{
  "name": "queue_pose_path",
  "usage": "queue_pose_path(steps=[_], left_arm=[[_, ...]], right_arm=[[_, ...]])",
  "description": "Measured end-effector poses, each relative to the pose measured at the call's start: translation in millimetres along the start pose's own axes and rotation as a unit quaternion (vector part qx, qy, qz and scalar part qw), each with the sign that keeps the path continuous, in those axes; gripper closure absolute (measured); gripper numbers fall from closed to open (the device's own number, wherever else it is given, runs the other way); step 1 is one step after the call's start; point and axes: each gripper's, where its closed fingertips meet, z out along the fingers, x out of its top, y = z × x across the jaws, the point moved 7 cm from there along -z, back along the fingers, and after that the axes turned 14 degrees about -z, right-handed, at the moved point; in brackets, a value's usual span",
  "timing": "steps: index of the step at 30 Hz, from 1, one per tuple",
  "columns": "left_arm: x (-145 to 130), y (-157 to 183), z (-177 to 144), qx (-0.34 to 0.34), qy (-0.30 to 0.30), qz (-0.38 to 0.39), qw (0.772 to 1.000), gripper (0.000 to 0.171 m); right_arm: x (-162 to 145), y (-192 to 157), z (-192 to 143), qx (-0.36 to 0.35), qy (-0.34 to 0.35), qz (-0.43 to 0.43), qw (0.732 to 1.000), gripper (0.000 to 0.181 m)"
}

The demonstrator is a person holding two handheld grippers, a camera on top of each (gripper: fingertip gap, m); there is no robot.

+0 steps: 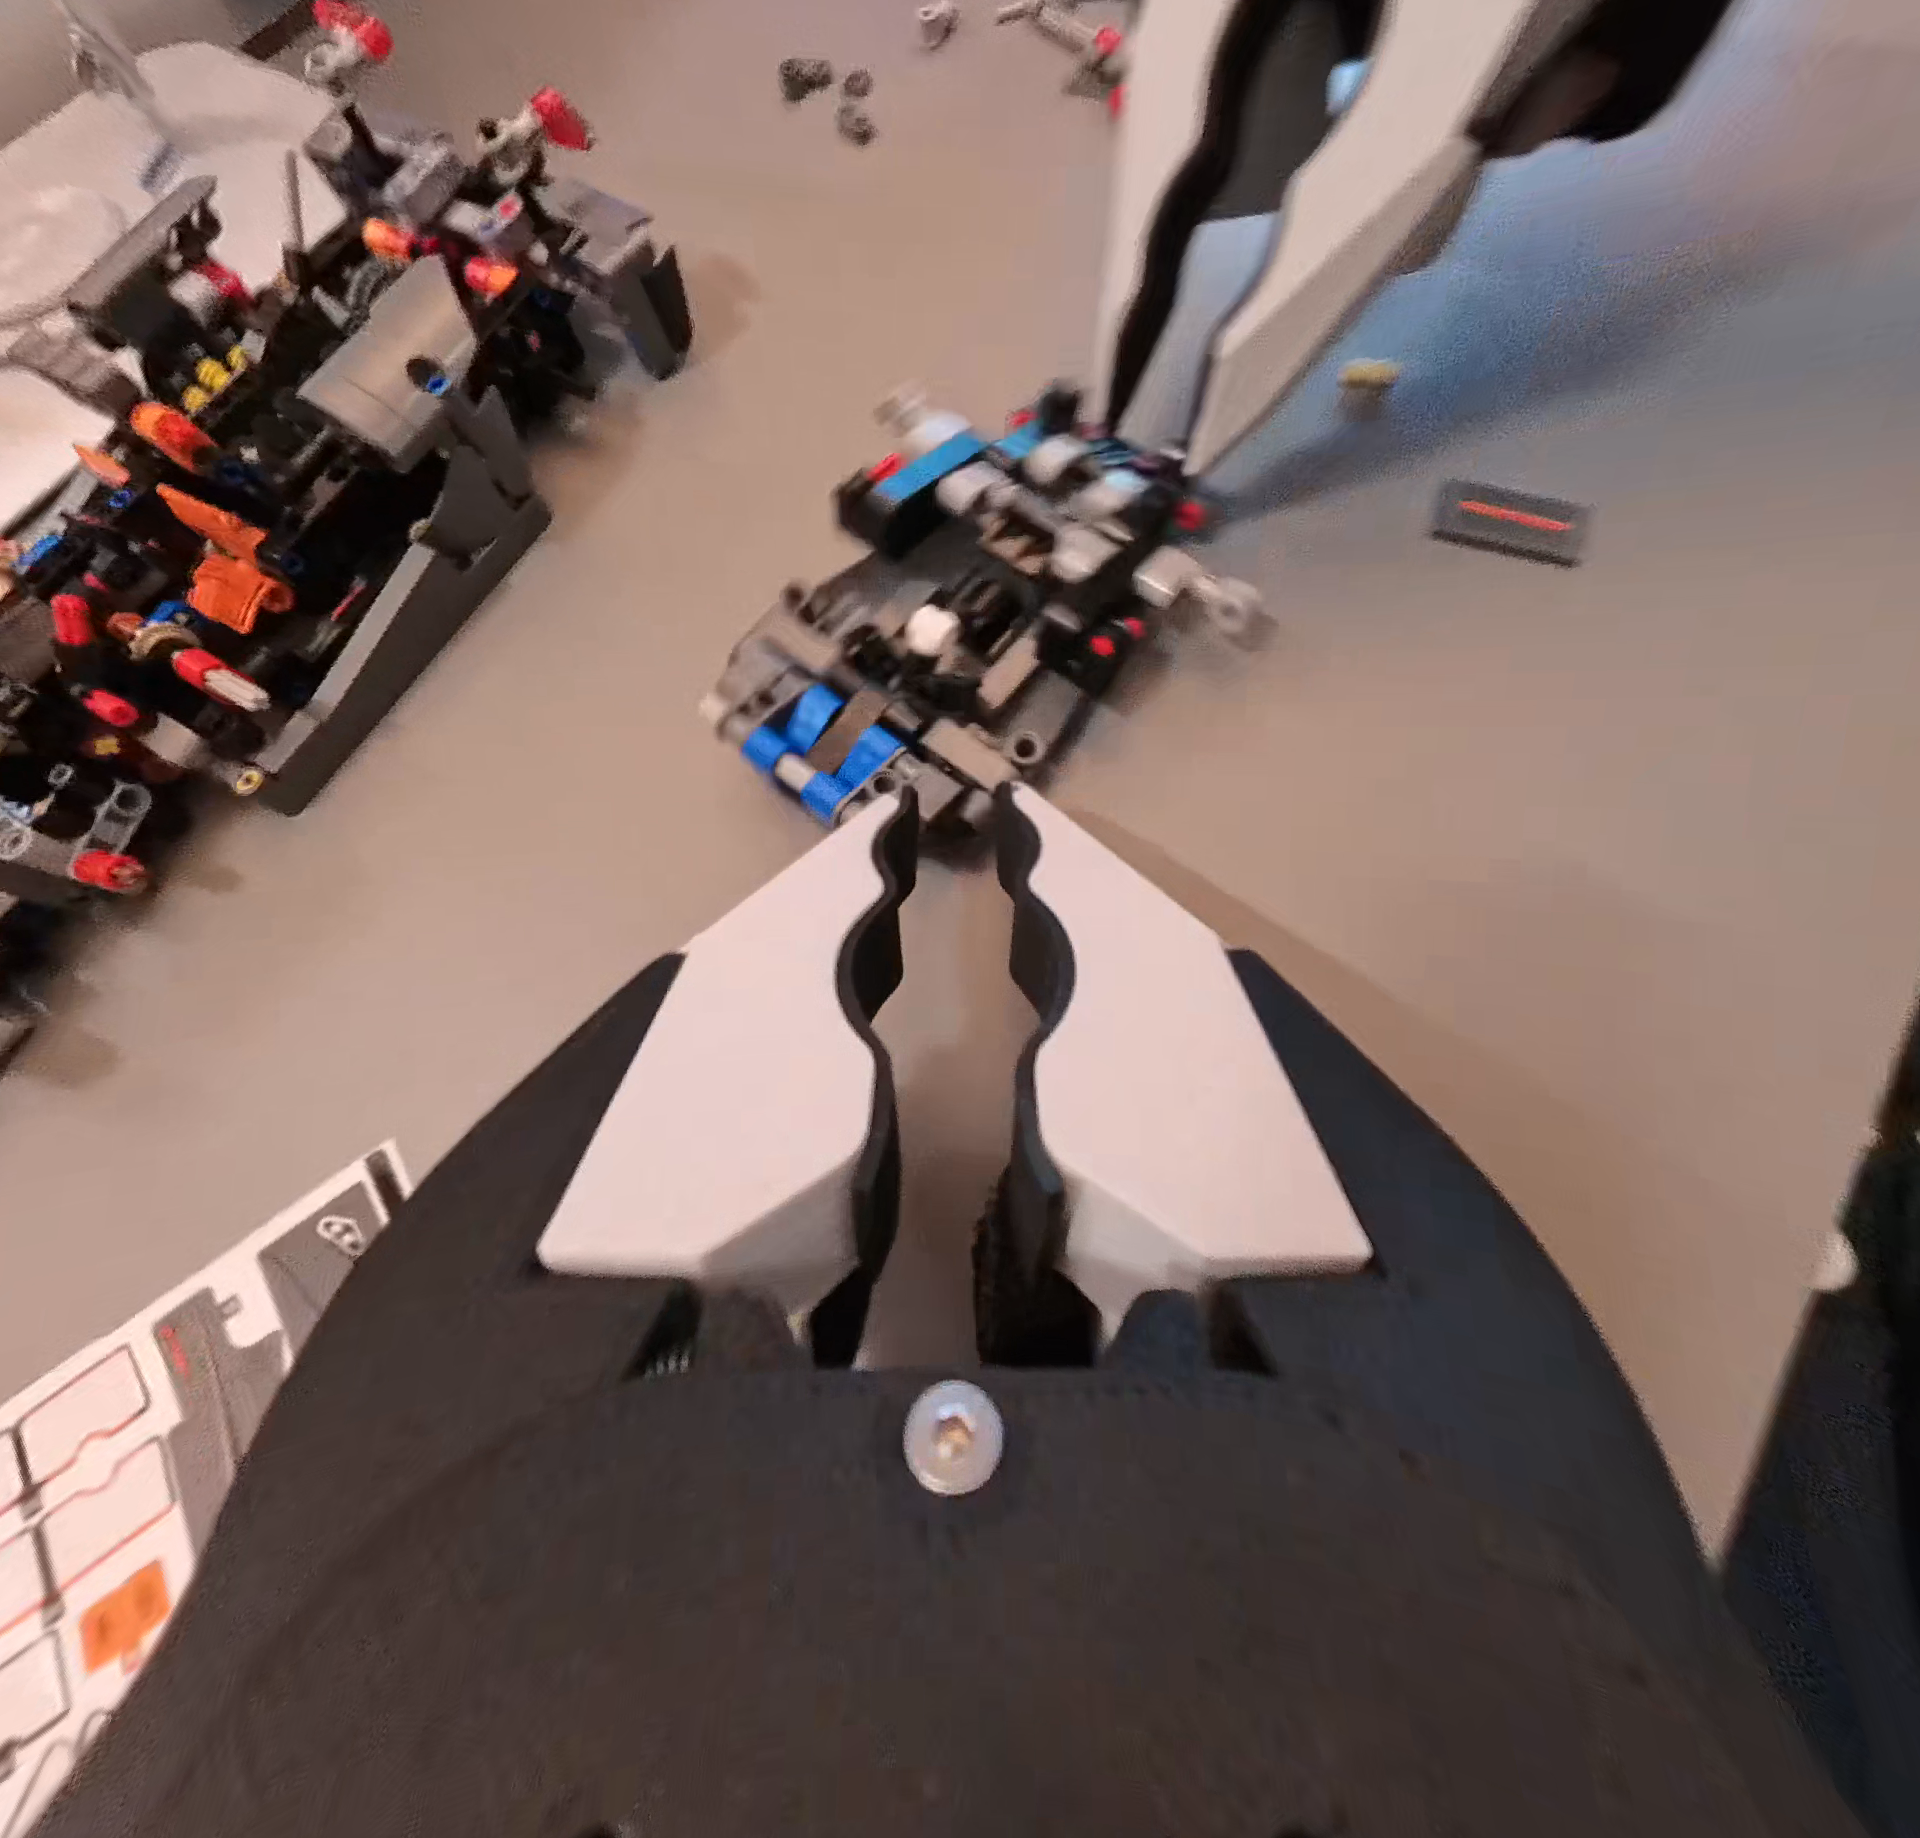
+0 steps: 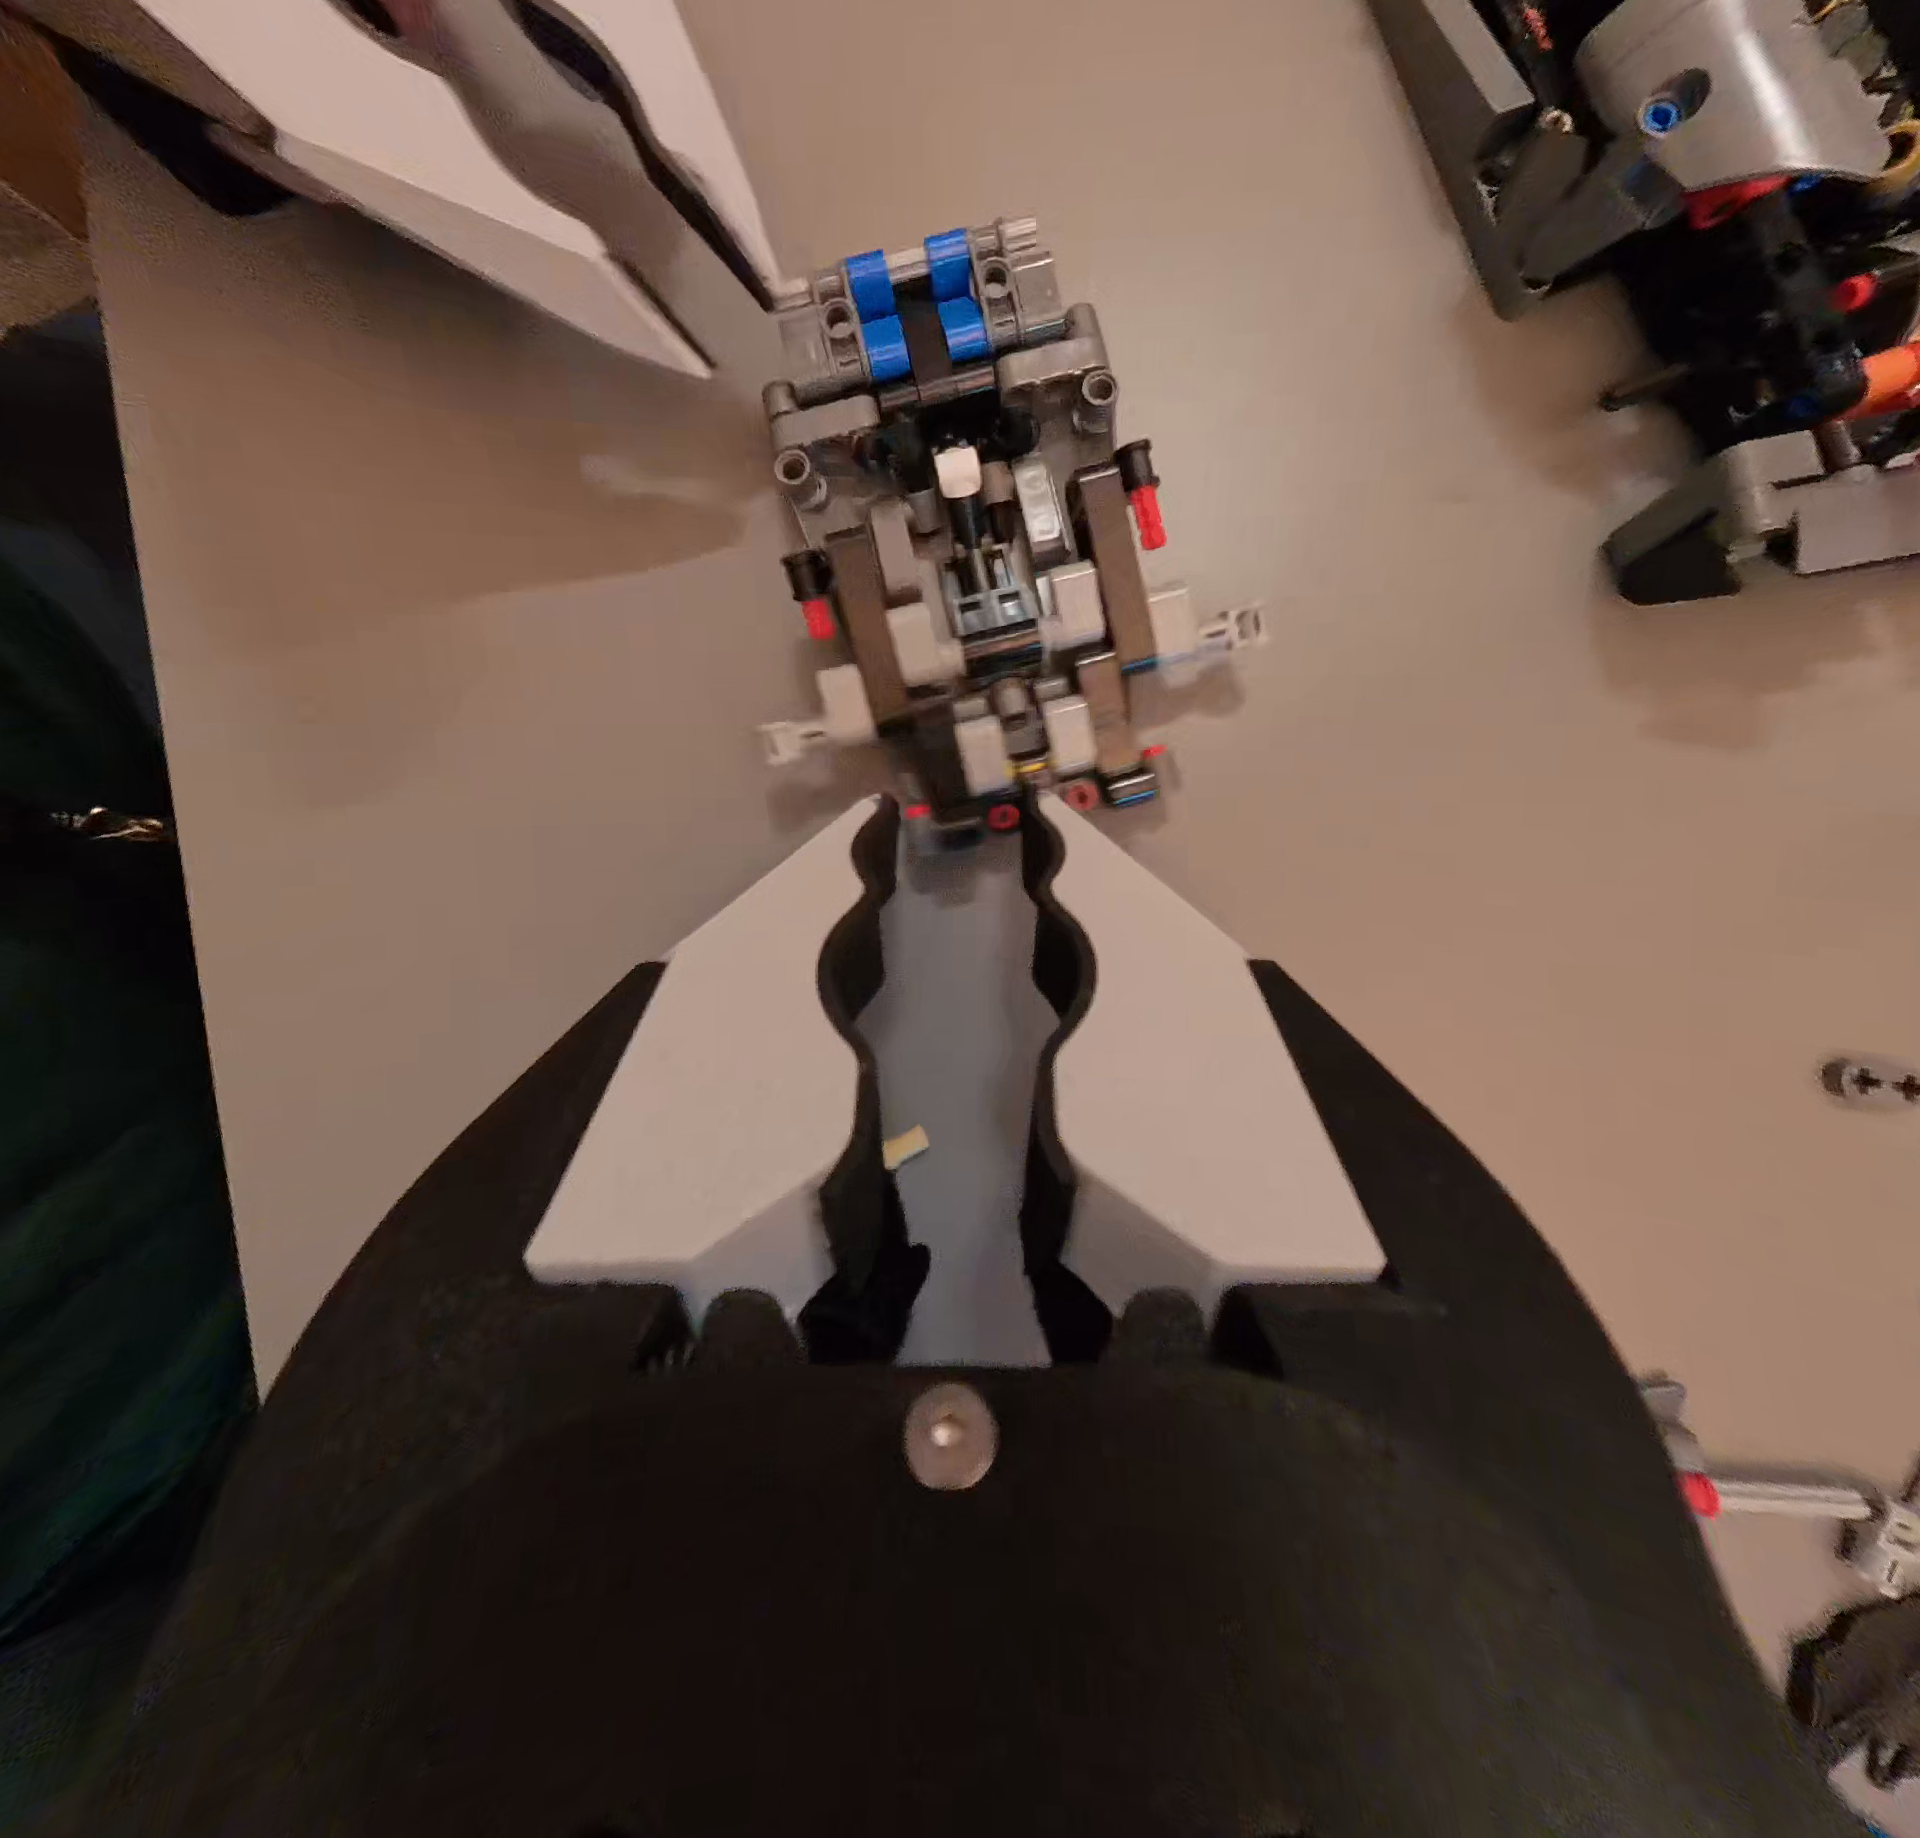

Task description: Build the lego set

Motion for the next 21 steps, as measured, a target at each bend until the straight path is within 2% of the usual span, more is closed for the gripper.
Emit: queue_pose_path(steps=[2,5,7,10,11,14,17,21], left_arm=[[1.5,3.7,-10.5,-0.004,0.028,0.000,1.000,0.156],[5.7,-12.3,-19.0,0.020,0.055,-0.019,0.998,0.149],[5.0,-16.1,-13.6,-0.001,0.038,-0.033,0.999,0.145],[-0.4,-15.9,0.4,0.011,0.003,-0.021,1.000,0.144],[0.4,-14.5,1.5,0.008,0.010,-0.024,1.000,0.147],[-0.1,-17.1,0.1,0.018,0.011,-0.033,0.999,0.141],[0.7,-19.8,-4.9,0.019,0.025,-0.042,0.999,0.138],[-2.9,-17.9,-0.6,0.005,0.000,-0.029,1.000,0.140]], right_arm=[[1.3,-1.0,-4.1,0.002,0.009,-0.008,1.000,0.150],[4.1,-2.1,-5.7,0.003,0.019,-0.019,1.000,0.143],[5.3,-3.3,-0.4,0.009,0.015,-0.023,1.000,0.145],[3.8,-3.7,8.9,0.010,0.000,-0.025,1.000,0.144],[3.2,-2.5,9.7,0.007,-0.001,-0.022,1.000,0.144],[5.0,1.1,5.6,0.011,0.021,-0.005,1.000,0.146],[4.6,2.6,4.4,0.008,0.013,-0.004,1.000,0.148],[4.9,2.5,8.7,0.009,0.007,-0.006,1.000,0.149]])
